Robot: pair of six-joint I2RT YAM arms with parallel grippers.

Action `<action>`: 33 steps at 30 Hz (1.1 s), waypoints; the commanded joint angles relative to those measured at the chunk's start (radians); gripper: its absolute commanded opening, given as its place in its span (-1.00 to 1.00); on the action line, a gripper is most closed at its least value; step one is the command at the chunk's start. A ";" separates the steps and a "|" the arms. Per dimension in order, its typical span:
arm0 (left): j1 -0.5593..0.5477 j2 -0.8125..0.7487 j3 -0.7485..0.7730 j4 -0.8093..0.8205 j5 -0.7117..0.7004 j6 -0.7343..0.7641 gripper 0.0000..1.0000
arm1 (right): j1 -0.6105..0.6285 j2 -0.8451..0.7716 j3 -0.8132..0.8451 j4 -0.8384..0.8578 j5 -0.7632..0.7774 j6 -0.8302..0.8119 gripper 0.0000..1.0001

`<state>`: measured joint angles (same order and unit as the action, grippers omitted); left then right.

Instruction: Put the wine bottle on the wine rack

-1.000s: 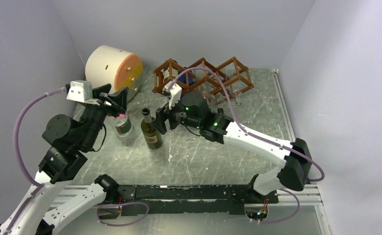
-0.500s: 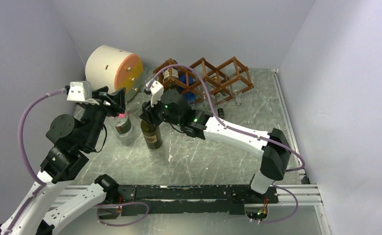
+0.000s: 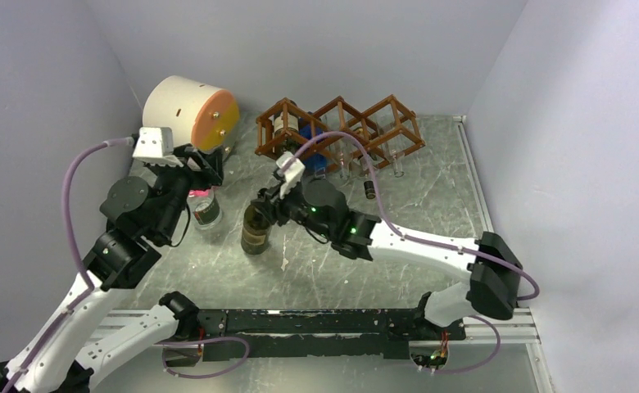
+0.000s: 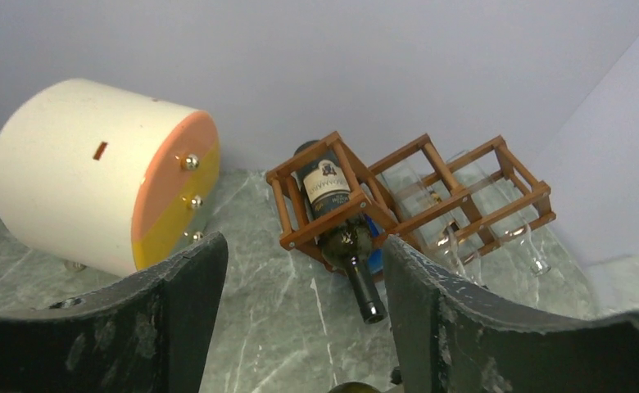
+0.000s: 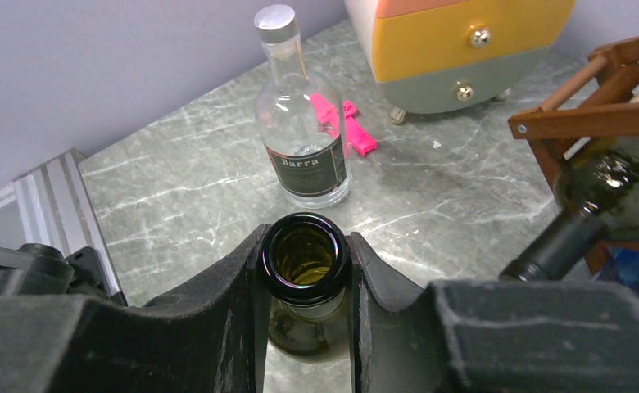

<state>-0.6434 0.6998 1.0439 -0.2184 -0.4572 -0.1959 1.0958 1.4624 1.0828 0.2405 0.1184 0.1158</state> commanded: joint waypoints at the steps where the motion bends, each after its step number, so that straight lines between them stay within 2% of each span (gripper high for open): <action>1: -0.005 0.047 -0.008 -0.023 0.036 -0.043 0.50 | 0.006 -0.062 -0.177 0.066 0.089 -0.026 -1.00; 8: -0.003 0.143 0.006 -0.059 0.146 -0.110 0.62 | 0.012 -0.172 -0.328 0.068 0.110 -0.010 -1.00; 15: 0.015 0.232 0.013 -0.107 0.275 -0.119 0.65 | 0.011 -0.286 -0.395 0.014 0.126 0.027 -1.00; 18: 0.029 0.222 -0.028 -0.107 0.420 0.004 0.66 | 0.013 -0.316 -0.387 -0.013 0.147 0.063 -1.00; 22: 0.029 0.179 -0.105 -0.171 0.499 0.258 0.72 | 0.011 -0.309 -0.334 -0.053 0.187 0.114 -1.00; 25: 0.030 0.135 -0.172 -0.221 0.616 0.419 0.75 | 0.008 -0.288 -0.299 -0.070 0.195 0.153 -1.00; 28: 0.029 0.088 -0.243 -0.216 0.676 0.486 0.75 | 0.002 -0.268 -0.265 -0.093 0.202 0.204 -1.00; 30: 0.029 0.060 -0.297 -0.171 0.682 0.513 0.75 | -0.002 -0.267 -0.243 -0.105 0.204 0.247 -1.00; 33: 0.029 0.066 -0.356 -0.096 0.770 0.565 0.76 | -0.017 -0.265 -0.198 -0.126 0.197 0.282 -1.00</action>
<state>-0.6186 0.7727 0.7410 -0.4042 0.1669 0.2413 1.0954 1.1942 0.8185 0.1684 0.2928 0.3244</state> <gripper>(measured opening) 0.876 0.349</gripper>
